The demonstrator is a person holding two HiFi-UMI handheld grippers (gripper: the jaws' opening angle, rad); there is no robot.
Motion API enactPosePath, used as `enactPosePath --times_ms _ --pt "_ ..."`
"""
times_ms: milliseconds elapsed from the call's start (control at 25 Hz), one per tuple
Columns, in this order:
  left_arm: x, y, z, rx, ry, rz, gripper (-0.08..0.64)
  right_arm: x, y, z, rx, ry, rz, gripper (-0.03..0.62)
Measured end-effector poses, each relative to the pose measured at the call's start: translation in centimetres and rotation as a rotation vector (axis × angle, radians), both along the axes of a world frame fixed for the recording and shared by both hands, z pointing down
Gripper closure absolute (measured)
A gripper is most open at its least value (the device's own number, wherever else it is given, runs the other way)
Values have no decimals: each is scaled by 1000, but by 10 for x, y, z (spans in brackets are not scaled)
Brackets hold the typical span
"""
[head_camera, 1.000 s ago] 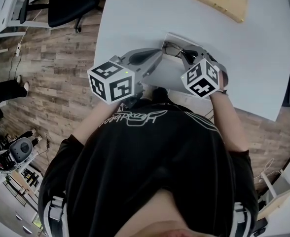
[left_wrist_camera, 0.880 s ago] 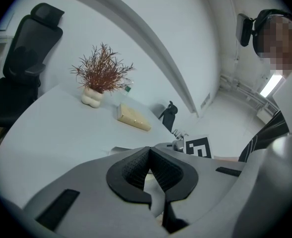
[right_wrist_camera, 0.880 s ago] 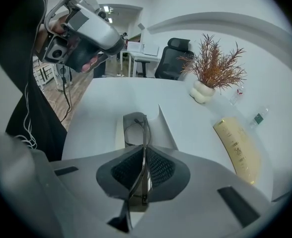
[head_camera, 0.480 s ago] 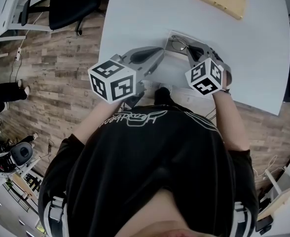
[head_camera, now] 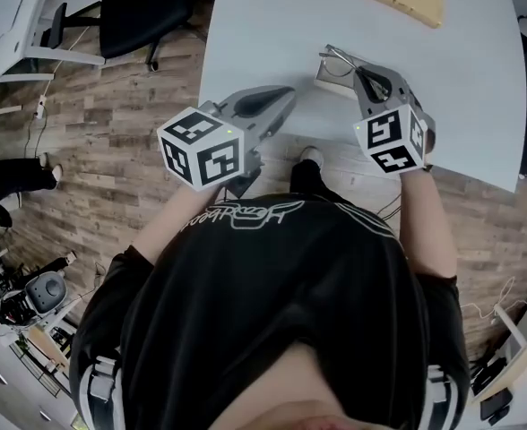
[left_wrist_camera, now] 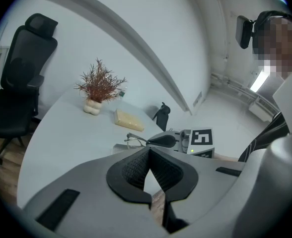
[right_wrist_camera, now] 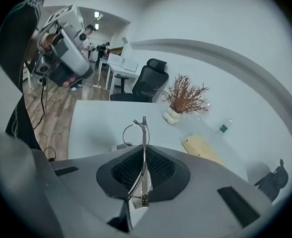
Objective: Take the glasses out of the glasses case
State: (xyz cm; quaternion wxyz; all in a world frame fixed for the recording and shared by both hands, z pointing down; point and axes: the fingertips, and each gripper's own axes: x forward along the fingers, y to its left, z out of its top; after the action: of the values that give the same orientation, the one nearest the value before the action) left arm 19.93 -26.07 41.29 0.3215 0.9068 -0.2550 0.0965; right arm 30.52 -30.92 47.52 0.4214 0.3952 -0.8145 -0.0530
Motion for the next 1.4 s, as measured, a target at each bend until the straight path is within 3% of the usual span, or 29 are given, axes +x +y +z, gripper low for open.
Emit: enactPosePath --times_ms 200,440,800,1000,1400 --pt "-18 34 -22 43 13 41 552 -19 42 -43 15 -194 98 571" --pt "-43 81 -53 111 45 109 552 -45 106 -99 93 -317 190 571" --pt "-81 146 -95 234 63 194 552 -80 207 -163 216 -416 289 571" --pt "-92 175 -103 283 66 238 552 -92 253 -178 224 -572 338 571" --pt "-95 242 -103 271 88 324 552 -102 336 -187 288 -724 386 571"
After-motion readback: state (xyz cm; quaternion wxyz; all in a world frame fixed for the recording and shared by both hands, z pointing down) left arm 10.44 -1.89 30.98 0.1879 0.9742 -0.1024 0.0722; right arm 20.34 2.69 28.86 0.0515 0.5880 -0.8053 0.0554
